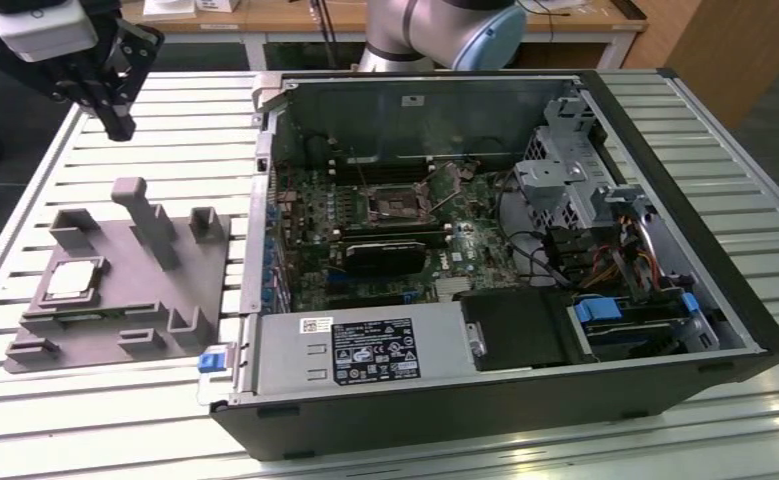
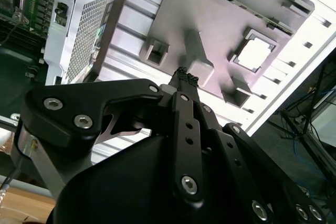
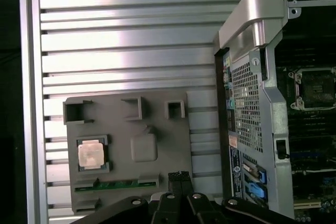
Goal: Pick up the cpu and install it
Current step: 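Reach for the cpu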
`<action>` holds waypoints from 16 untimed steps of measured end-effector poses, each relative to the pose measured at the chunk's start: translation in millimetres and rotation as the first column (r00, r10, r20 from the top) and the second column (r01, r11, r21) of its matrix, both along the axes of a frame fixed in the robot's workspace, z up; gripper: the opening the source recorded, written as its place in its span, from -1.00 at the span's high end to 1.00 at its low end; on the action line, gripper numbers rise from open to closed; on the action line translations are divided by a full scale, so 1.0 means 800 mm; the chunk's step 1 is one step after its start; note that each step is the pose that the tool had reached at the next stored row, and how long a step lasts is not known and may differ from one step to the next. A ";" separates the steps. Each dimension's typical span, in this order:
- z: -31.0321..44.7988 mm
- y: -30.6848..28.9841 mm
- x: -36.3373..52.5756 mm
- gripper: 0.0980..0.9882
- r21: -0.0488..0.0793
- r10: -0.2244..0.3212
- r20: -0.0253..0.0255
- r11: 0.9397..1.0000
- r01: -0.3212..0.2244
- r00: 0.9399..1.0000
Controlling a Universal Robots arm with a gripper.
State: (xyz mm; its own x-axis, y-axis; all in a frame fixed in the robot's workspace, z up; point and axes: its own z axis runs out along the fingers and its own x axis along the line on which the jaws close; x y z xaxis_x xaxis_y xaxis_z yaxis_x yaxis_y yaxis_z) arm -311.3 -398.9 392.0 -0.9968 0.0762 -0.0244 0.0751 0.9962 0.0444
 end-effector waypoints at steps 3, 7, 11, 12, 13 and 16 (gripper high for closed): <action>-0.0001 0.0000 -0.007 0.98 0.000 0.000 0.000 1.000 0.000 1.000; -0.0002 0.0000 -0.012 0.98 0.000 0.000 0.000 1.000 0.000 1.000; -0.0004 0.0000 -0.019 0.98 0.000 0.000 0.000 1.000 0.000 1.000; -0.0005 0.0000 -0.021 0.98 0.000 0.000 0.000 1.000 0.000 1.000; -0.0005 0.0000 -0.023 0.98 0.000 0.000 0.000 1.000 0.000 1.000; -0.0007 0.0000 -0.028 0.98 0.000 0.000 0.000 1.000 0.000 1.000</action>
